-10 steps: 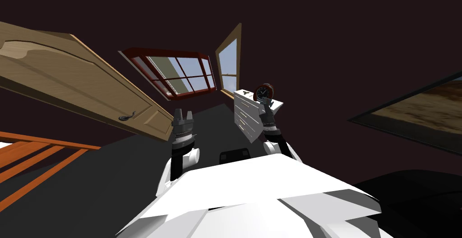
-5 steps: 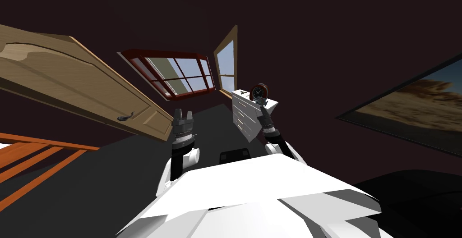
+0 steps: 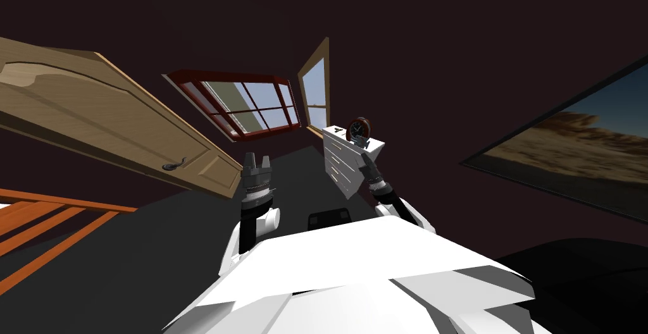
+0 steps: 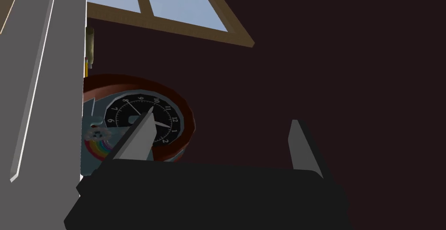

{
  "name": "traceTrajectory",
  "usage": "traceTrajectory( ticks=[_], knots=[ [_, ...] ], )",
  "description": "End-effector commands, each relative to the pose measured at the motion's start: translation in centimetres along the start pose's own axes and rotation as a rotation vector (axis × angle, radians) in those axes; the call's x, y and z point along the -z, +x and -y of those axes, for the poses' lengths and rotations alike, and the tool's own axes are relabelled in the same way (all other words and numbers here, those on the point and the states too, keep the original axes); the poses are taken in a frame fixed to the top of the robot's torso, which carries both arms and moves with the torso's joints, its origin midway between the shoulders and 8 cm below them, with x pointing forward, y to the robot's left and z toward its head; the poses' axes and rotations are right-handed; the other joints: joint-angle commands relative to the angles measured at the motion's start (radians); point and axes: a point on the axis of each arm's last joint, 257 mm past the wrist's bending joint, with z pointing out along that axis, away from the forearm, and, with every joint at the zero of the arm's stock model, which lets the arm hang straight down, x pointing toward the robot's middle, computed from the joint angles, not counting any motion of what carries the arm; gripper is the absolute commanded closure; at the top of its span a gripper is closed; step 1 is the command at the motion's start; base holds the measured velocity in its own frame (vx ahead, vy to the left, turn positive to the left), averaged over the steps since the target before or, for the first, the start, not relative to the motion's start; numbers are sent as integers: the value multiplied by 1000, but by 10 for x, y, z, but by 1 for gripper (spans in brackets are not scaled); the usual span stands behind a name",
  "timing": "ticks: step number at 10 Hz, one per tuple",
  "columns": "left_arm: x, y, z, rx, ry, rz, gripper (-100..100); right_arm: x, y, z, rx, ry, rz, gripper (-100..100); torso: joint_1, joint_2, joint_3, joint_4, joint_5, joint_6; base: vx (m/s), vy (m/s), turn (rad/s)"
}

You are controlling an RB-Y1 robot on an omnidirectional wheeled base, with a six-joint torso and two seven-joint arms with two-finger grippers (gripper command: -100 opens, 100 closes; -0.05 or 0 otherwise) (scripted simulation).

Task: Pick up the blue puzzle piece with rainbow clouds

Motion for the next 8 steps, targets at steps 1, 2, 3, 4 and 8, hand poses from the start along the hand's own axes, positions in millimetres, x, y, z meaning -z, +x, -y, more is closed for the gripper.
traceTrajectory(
  ticks=[1, 2, 3, 4, 8],
  knots=[
    [0, 0, 0, 0, 0, 0, 0, 5, 8, 5, -21, 11, -45, -100, 0, 0, 0, 0, 0, 0, -31, -70, -20],
    [0, 0, 0, 0, 0, 0, 0, 6, 10, 6, -8, 15, -71, -100, -1, 0, 0, 0, 0, 0, -22, -60, -5],
    [0, 0, 0, 0, 0, 0, 0, 6, 10, 6, -4, 17, -78, -100, 0, 0, 0, 0, 0, 0, -8, -26, 4],
    [0, 0, 0, 0, 0, 0, 0, 11, 17, 11, -24, 27, -115, -100, 2, -1, 0, 0, 0, 0, -14, -48, -23],
    [0, 0, 0, 0, 0, 0, 0, 21, 26, 18, -14, 50, -207, -100, 0, 0, 0, 0, 0, 0, -16, -49, -7]
  ],
)
